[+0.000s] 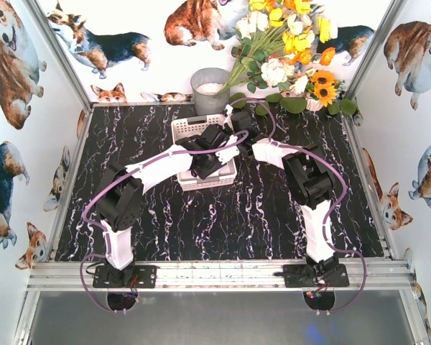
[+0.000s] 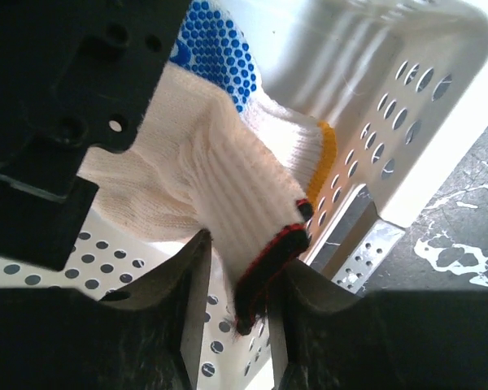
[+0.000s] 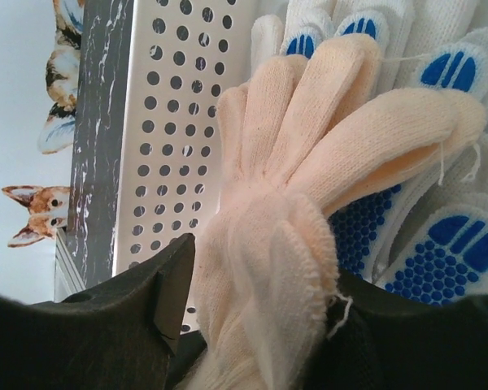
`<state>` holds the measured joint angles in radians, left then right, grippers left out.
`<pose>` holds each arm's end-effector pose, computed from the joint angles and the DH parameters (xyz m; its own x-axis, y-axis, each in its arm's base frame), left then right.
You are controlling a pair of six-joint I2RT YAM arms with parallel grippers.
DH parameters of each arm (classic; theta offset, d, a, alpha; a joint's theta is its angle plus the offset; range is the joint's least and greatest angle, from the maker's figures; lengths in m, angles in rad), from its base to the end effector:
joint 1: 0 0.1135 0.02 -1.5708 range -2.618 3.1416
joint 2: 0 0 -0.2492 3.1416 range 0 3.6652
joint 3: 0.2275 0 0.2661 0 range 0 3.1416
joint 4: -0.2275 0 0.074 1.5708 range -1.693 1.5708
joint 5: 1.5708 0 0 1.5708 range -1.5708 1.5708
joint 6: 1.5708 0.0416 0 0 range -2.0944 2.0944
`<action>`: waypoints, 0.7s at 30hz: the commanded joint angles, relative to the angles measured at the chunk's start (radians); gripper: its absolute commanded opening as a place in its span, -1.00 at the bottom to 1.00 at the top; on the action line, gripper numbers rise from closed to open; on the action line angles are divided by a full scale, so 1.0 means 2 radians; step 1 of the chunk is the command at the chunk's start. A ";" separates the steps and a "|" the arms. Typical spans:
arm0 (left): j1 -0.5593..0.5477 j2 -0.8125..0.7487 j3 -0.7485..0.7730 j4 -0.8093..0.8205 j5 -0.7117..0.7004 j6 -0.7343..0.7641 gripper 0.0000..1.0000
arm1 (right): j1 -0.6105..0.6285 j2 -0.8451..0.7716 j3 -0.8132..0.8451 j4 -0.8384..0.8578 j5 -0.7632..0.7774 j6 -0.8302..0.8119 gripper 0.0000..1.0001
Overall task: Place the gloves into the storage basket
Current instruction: Place the glove in the bin.
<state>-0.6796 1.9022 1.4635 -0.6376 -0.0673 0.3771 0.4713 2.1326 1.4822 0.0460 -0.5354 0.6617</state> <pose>0.3254 -0.2593 0.1917 -0.4148 0.8075 -0.4195 0.8120 0.5365 0.2298 0.4231 0.2395 0.1528 -0.8692 0.1502 -0.4710 -0.2921 0.6127 0.7343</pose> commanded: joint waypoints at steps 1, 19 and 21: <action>-0.004 0.011 -0.004 -0.012 -0.026 0.001 -0.36 | 0.003 -0.037 0.002 0.019 0.008 -0.011 0.02; 0.006 -0.062 -0.002 -0.011 0.037 -0.012 0.82 | 0.002 -0.110 0.016 -0.090 0.123 -0.106 0.17; 0.009 -0.071 -0.002 -0.013 0.049 -0.014 0.98 | 0.001 -0.119 0.015 -0.096 0.132 -0.112 0.18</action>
<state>-0.6701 1.8221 1.4582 -0.6483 -0.0525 0.3634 0.4713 1.9736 1.4769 -0.1280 -0.3477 0.5011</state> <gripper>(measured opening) 0.953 0.584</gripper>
